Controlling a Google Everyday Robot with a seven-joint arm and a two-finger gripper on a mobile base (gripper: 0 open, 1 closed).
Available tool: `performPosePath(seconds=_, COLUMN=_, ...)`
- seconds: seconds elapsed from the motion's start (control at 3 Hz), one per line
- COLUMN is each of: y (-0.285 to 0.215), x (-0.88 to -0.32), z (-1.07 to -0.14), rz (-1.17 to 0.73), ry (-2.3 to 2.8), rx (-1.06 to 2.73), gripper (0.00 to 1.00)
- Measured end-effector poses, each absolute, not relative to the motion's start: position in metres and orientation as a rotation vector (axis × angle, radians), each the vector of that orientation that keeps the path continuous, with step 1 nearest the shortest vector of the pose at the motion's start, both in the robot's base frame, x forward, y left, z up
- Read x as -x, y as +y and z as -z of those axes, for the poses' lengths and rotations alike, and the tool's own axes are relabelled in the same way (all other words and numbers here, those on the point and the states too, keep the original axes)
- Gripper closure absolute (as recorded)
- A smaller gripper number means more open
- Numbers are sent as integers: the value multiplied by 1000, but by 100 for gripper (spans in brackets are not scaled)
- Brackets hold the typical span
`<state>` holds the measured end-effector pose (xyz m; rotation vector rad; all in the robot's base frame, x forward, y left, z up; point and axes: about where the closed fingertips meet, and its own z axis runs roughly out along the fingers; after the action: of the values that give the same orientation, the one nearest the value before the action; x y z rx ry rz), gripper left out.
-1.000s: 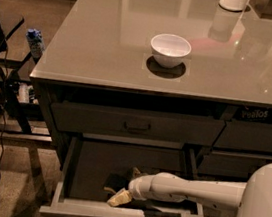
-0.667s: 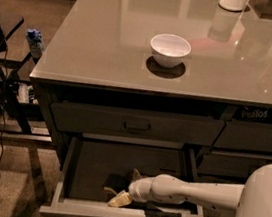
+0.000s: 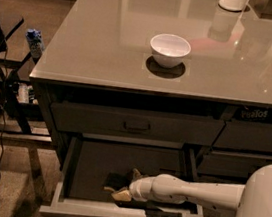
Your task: Pick sponge from middle drawer and place on counter
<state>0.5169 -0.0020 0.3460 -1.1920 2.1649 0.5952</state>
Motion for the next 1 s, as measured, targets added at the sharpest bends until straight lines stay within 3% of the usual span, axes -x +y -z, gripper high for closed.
performPosePath(seconds=0.67, y=-2, x=-517, z=-346, rz=-595, ry=2165, rx=1192, gripper=89)
performPosePath(seconds=1.0, y=-2, x=-517, z=-346, rz=-595, ry=2165, rx=1192, gripper=100)
